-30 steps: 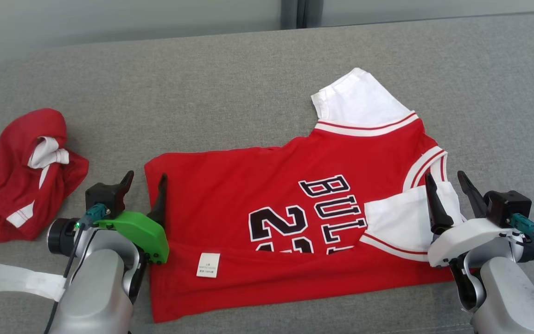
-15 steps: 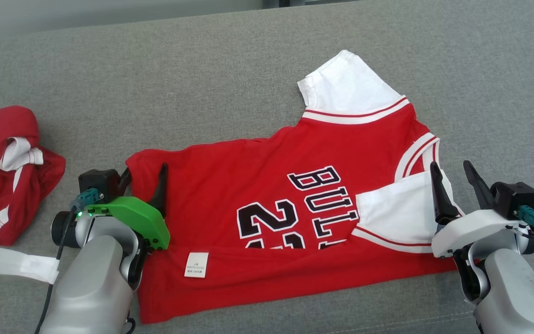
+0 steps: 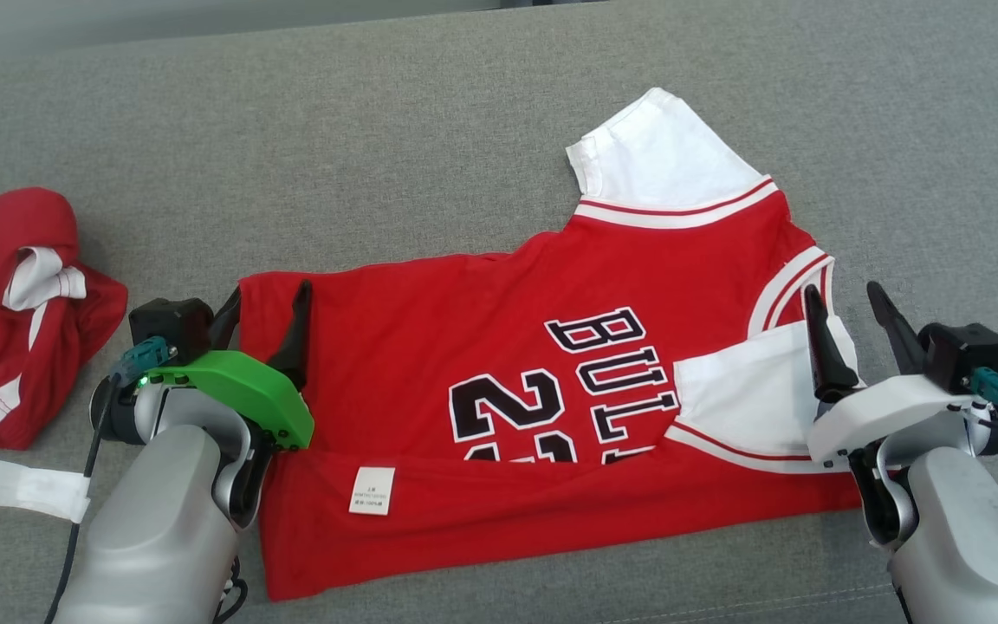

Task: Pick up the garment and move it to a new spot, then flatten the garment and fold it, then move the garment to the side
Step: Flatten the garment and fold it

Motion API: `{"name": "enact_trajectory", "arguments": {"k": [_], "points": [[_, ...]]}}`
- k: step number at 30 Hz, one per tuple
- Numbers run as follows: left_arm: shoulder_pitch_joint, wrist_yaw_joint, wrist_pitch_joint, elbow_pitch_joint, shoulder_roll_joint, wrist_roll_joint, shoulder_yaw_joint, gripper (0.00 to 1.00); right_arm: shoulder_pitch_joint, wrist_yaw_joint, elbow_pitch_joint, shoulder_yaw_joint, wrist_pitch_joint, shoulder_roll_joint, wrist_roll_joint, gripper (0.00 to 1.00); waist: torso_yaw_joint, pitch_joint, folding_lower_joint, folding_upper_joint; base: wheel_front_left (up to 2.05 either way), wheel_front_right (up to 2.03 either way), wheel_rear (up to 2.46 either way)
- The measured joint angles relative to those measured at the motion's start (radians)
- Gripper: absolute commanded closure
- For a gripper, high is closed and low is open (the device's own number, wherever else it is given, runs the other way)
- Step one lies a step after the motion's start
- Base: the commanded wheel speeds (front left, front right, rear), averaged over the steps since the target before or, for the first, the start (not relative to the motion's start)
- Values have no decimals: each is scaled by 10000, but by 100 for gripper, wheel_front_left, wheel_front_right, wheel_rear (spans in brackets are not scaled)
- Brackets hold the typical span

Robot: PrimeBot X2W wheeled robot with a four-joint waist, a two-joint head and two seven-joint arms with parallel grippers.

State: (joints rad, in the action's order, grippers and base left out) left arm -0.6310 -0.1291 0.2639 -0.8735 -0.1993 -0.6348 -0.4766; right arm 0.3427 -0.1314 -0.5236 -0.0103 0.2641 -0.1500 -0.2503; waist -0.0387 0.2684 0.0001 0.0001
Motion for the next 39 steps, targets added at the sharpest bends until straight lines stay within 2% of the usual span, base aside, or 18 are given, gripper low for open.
{"name": "enact_trajectory", "arguments": {"k": [1, 2, 4, 6, 7, 8, 9, 16, 26, 39], "points": [[-3, 0, 0, 8, -23, -92, -52, 11, 88, 0, 17, -25, 0, -36, 6, 0, 1, 34, 0, 0, 0, 0, 0], [-12, 0, 0, 6, -42, -146, -107, 27, 189, 0, 52, -29, 0, -73, 19, 0, 2, 69, 0, 0, 0, 0, 0], [-58, 0, 0, -12, -63, -270, -159, 49, 387, 0, 117, -65, 0, -146, 52, 0, 7, 139, 0, 0, 0, 0, 0], [-181, 0, 0, 4, -88, -397, -182, 65, 560, 0, 144, -119, 0, -203, 52, 0, 17, 210, 0, 0, 0, 0, 0], [-238, 0, 0, 44, -104, -435, -136, 77, 664, 0, 161, -159, 0, -244, 52, 0, 27, 247, 0, 0, 0, 0, 0], [-285, 0, 0, 82, -119, -433, -130, 93, 790, 0, 157, -217, 0, -299, 44, 0, 41, 282, 0, 0, 0, 0, 0], [-314, 0, 0, 98, -123, -428, -109, 100, 940, -2, 148, -290, 0, -368, 42, 0, 57, 316, 0, 0, 0, 0, 0], [-392, 0, 0, 240, -63, -324, 84, 100, 2488, 0, -552, -1037, -182, -913, -326, 0, 245, 553, 0, 0, 0, 0, 0], [-526, 0, 2, 1022, 548, 261, 113, 100, 5164, 0, -2493, -2159, -2238, -1735, -748, 0, 992, 889, 0, 0, 0, 0, 0], [-866, 0, 2, 1674, 1137, 445, -497, 100, 7325, 0, -4585, -2986, -4057, -2157, -823, 0, 2154, 1842, 0, 0, 0, 0, 0]]}}
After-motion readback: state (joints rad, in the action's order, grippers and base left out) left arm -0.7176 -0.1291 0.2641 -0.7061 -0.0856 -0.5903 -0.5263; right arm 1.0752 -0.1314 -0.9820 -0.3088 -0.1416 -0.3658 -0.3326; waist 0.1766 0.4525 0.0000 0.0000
